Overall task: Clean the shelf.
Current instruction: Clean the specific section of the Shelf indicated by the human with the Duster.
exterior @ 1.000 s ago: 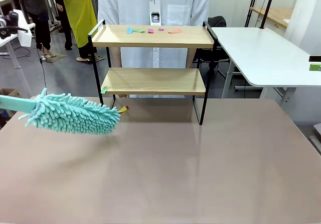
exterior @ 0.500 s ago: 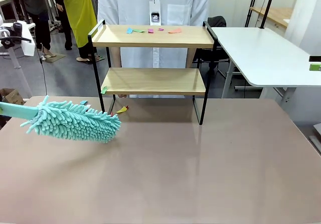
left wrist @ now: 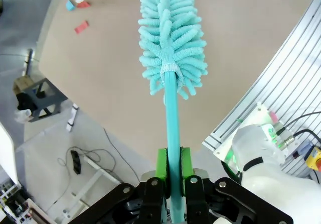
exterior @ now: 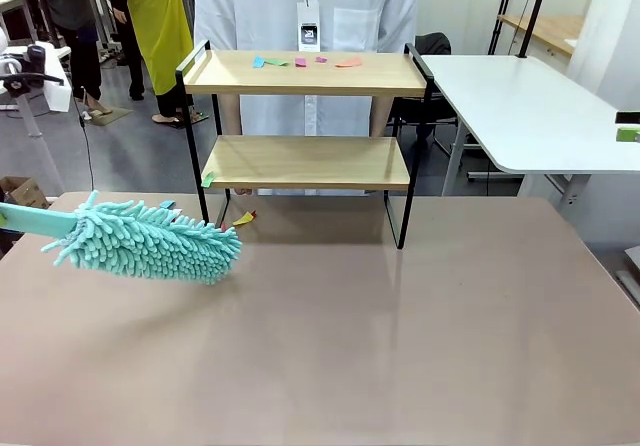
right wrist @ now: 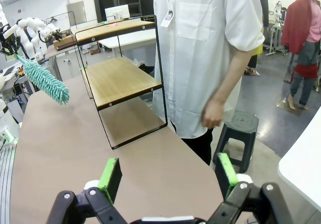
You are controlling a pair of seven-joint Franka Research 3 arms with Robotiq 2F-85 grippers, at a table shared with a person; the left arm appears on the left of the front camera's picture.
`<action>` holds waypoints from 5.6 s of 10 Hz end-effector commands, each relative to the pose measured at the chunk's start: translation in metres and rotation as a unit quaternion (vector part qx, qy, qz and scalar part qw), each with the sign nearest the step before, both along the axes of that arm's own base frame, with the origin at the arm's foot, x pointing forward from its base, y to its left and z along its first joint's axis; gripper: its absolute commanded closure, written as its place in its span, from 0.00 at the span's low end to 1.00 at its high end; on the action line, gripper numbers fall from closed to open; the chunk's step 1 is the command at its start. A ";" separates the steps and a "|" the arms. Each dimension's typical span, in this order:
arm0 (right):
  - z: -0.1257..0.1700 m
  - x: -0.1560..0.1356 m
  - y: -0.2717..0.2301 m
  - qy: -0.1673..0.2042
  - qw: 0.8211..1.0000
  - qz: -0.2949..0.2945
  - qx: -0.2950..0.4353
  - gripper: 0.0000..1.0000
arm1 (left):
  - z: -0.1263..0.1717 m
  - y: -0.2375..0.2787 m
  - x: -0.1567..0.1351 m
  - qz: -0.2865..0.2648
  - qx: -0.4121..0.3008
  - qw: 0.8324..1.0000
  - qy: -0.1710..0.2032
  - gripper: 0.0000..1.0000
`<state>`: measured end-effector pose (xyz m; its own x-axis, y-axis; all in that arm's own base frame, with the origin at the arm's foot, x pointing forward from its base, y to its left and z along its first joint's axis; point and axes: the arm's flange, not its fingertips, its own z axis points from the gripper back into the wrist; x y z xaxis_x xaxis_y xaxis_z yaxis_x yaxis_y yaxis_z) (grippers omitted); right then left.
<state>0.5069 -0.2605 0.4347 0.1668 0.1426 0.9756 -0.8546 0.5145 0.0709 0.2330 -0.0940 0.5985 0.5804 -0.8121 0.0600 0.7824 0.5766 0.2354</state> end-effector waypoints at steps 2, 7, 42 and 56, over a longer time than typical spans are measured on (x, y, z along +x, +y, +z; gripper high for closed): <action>0.003 0.001 0.001 -0.002 1.000 0.001 -0.002 0.00 | 0.000 0.002 0.000 0.006 -0.001 1.000 -0.011 0.87; 0.003 0.001 0.001 -0.002 1.000 0.001 -0.002 0.00 | 0.000 0.002 0.000 0.006 -0.001 1.000 -0.011 0.87; 0.003 0.001 0.001 -0.002 1.000 0.001 -0.002 0.00 | 0.184 -0.300 0.036 0.211 -0.330 0.893 -0.221 0.87; 0.003 0.001 0.001 -0.002 1.000 0.001 -0.002 0.00 | 0.080 -0.437 0.126 0.367 -0.269 0.856 -0.244 0.87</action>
<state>0.5069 -0.2606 0.4349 0.1664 0.1427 0.9757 -0.8545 0.5146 0.0705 0.3555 -0.5201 0.6664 0.7292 -0.0517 0.6824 0.0831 0.9965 -0.0133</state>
